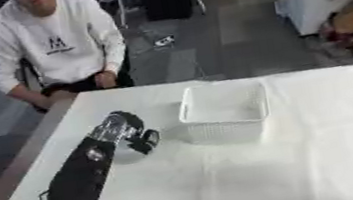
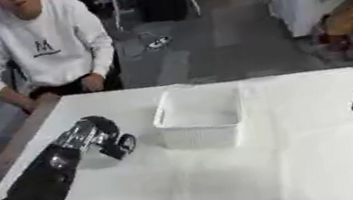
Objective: Pick up objects on the table and place them in the box.
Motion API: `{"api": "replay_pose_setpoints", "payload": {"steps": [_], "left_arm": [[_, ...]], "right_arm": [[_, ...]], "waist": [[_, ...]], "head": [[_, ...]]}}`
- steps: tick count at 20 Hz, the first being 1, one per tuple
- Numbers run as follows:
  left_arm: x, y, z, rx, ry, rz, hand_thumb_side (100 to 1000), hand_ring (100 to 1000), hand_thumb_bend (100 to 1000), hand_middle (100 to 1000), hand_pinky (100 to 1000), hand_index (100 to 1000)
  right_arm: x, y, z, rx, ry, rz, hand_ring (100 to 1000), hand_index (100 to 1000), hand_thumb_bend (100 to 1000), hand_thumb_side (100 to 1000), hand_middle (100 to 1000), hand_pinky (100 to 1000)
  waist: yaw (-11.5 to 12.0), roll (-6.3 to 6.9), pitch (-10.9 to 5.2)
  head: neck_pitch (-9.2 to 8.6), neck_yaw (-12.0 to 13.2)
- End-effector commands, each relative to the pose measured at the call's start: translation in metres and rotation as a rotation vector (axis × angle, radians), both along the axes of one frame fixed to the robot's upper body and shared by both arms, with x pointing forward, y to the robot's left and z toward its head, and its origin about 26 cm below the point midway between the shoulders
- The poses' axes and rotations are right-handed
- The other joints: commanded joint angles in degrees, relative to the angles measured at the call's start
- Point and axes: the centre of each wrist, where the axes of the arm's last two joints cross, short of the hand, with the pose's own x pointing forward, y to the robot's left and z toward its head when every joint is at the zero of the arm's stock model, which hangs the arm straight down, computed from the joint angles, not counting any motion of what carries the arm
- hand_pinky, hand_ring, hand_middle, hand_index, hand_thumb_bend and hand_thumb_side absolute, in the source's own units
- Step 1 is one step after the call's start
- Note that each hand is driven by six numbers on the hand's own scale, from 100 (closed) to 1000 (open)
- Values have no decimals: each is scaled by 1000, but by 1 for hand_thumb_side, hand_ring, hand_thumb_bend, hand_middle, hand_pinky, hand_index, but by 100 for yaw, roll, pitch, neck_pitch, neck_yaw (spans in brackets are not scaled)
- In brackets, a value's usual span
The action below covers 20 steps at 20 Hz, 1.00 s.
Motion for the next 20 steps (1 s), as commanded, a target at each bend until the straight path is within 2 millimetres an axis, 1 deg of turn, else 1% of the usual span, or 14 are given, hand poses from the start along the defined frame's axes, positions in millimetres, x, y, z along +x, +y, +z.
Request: {"api": "replay_pose_setpoints", "payload": {"steps": [1,4,5,6,17,19,20], "left_arm": [[3,4,9,-5,-47,1,1000,408,616,623,199,674],[2,4,6,-24,-57,-7,1000,405,599,622,190,672],[2,4,5,-31,-60,-9,1000,406,613,623,191,674],[1,4,4,-38,-64,-13,1000,407,601,625,190,677],[0,4,-2,-57,-106,-22,1000,415,590,635,191,686],[0,5,-4,-52,-105,-17,1000,412,562,624,190,678],[0,5,-5,-50,-103,-15,1000,403,521,605,184,660]], "right_arm": [[-1,1,8,-76,-156,35,383,487,100,870,373,100],[-1,1,7,-76,-155,35,383,486,100,873,373,100],[-1,1,7,-75,-155,35,383,486,100,876,373,100],[-1,1,7,-75,-154,35,383,486,100,871,373,100],[-2,1,8,-74,-153,36,382,486,100,872,373,100],[-2,1,7,-75,-152,36,382,486,100,872,372,100],[-2,1,7,-75,-152,35,382,486,100,872,372,100]], "waist": [[-11,-12,-46],[-22,-11,-44],[-25,-10,-43],[-29,-10,-43],[-52,-2,-31],[-52,-2,-31],[-52,-2,-31]], "head": [[-60,58],[-73,56],[-77,55],[-82,54],[-111,69],[-116,77],[-117,79]]}}
